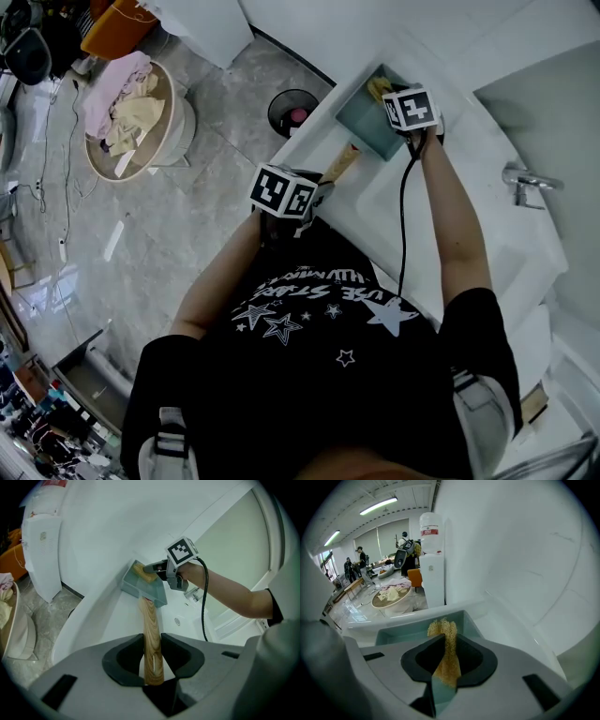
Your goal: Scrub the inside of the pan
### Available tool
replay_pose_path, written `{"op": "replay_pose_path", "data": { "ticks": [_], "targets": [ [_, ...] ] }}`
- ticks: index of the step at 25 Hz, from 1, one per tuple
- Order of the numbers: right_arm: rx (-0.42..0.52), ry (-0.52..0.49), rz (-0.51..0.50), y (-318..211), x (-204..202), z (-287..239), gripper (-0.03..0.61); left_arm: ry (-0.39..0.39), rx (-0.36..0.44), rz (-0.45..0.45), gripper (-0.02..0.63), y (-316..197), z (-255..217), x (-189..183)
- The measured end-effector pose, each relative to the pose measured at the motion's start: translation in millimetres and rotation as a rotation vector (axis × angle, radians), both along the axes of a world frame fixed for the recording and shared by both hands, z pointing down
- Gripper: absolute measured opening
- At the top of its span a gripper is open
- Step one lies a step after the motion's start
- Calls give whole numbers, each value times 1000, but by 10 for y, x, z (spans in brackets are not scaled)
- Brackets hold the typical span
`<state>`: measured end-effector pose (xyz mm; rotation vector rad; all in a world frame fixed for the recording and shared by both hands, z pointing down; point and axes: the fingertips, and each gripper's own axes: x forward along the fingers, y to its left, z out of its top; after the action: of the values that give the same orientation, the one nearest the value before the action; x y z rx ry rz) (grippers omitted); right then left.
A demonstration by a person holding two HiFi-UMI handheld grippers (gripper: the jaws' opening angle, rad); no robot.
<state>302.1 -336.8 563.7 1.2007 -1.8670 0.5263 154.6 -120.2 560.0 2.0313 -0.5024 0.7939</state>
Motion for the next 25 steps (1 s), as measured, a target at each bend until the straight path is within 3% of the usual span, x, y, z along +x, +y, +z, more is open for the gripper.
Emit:
{"op": "replay_pose_path", "data": {
  "ticks": [7, 12, 20, 25],
  "targets": [
    [-91, -103, -118, 478, -352, -117, 77, 15, -10, -1, 126, -10, -14, -20],
    [-147, -44, -208, 749, -472, 31, 77, 10, -4, 14, 125, -9, 4, -7],
    [-182, -15, -248, 853, -573, 195, 77, 11, -5, 26, 126, 9, 29, 25],
    [-187, 14, -209, 711, -467, 256, 77, 26, -12, 21, 126, -17, 44, 21]
  ]
}}
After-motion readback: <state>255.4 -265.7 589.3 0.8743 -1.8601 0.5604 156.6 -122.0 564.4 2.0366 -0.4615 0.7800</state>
